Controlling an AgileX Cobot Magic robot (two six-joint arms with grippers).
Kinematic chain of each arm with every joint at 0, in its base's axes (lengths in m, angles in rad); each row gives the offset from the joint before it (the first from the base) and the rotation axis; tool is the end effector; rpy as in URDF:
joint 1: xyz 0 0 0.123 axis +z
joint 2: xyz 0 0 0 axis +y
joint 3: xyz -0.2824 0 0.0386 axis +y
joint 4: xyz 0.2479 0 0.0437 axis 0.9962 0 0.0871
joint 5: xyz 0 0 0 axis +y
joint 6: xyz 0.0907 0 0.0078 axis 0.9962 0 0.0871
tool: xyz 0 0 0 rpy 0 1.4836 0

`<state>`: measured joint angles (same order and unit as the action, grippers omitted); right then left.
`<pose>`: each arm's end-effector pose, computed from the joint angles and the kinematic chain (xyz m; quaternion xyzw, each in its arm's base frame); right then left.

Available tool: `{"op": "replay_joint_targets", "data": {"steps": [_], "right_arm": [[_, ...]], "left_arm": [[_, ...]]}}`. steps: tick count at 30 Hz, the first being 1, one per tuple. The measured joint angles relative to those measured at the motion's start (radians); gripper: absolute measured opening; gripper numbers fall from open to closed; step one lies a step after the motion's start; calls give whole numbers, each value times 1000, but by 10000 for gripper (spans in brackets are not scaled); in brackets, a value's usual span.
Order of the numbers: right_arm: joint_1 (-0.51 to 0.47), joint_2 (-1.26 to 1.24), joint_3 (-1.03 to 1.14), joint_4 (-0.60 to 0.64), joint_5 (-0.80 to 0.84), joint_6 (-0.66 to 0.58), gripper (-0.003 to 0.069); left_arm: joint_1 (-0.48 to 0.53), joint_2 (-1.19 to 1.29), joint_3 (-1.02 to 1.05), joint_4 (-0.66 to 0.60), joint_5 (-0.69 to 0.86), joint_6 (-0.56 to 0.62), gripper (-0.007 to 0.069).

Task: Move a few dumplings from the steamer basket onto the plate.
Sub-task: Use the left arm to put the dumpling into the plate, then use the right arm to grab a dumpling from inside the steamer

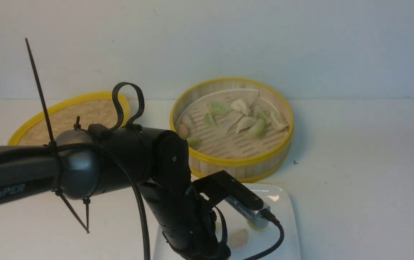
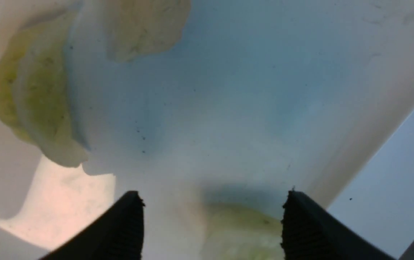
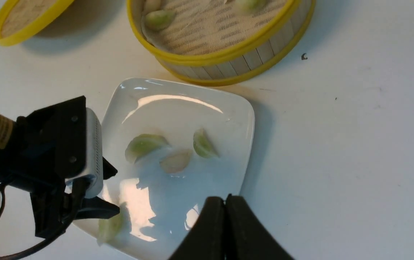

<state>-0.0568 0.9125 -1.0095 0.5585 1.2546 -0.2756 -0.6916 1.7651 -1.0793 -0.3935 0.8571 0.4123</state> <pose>0.1438 0.0378 0.3705 -0.0836 0.9277 0.2319 0.2802 0.2336 -0.2278 0.1834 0.4118 0.8962 -0.1612 0.0343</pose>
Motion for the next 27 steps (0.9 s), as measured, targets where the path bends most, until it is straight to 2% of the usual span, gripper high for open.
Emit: {"op": "replay_joint_targets", "data": {"steps": [3,7,9,10,12,16,21,27], "right_arm": [[0,30,-28,0,5,-16,-15],[0,113,-103,0,6,-18,-15],[22,196,-180,-4,5,-18,-13],[43,229,-209,-9,4,-18,-13],[105,291,-259,-25,2,-18,-13],[248,455,-359,-95,-52,28,-10],[358,680,-493,-226,-93,89,2],[415,925,-651,-304,-103,99,93]], "left_arm": [[0,-15,-39,30,27,-41,442],[0,-81,-113,119,83,-121,293],[0,-170,-166,197,109,-175,114],[0,-210,-178,222,110,-195,64],[0,-286,-189,254,110,-230,19],[0,-440,-191,275,109,-280,-6],[0,-583,-189,281,147,-321,-6],[0,-680,-188,282,223,-375,-6]]}}
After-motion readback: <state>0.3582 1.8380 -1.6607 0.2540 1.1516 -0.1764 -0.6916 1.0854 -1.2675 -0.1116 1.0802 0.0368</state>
